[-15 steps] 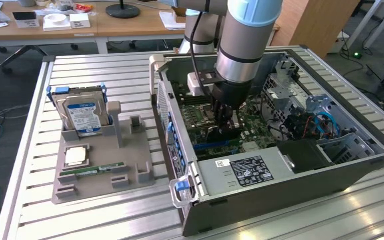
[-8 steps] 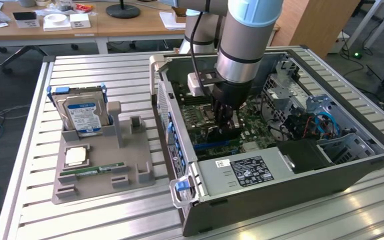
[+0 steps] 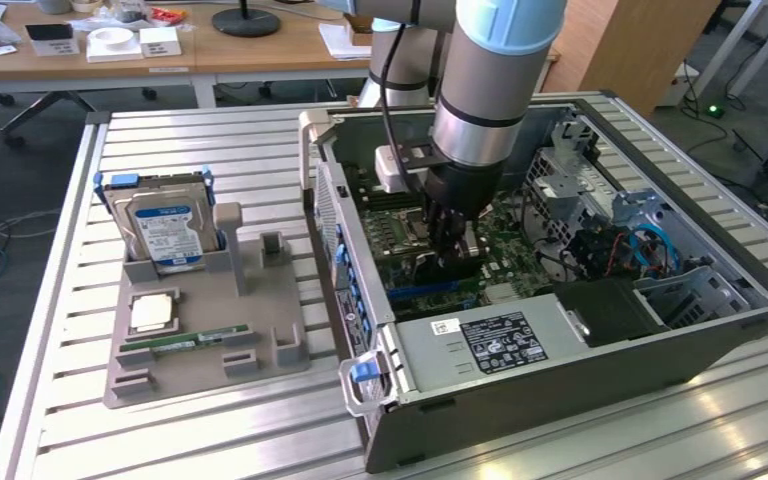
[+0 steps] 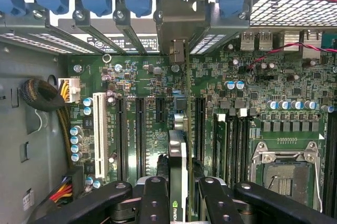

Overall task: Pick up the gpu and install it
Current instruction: 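Insert the gpu into the slot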

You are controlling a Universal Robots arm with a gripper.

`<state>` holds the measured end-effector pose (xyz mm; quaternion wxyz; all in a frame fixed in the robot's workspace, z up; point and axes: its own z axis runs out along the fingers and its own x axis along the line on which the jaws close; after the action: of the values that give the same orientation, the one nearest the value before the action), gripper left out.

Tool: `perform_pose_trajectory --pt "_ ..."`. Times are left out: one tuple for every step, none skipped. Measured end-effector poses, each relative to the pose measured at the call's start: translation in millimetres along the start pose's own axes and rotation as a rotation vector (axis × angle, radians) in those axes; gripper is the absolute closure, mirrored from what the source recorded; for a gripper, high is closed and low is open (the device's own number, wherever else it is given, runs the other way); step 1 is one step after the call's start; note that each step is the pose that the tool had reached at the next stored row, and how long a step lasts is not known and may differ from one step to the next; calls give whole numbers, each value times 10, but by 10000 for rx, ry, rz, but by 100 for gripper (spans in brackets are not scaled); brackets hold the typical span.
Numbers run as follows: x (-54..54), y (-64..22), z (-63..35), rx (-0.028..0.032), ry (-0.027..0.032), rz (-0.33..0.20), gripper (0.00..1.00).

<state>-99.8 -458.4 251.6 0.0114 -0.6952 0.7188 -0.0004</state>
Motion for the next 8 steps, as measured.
perform_pose_trajectory --pt "0 0 4 0 0 5 73" --pt "0 0 7 0 1 15 73" --pt "0 0 8 -1 3 33 73" --pt "0 0 9 -1 4 48 73" --pt "0 0 11 0 3 66 73" --pt "0 0 12 1 2 95 73" --pt "0 0 12 2 4 136 73" --pt "0 -1 13 2 4 178 73"
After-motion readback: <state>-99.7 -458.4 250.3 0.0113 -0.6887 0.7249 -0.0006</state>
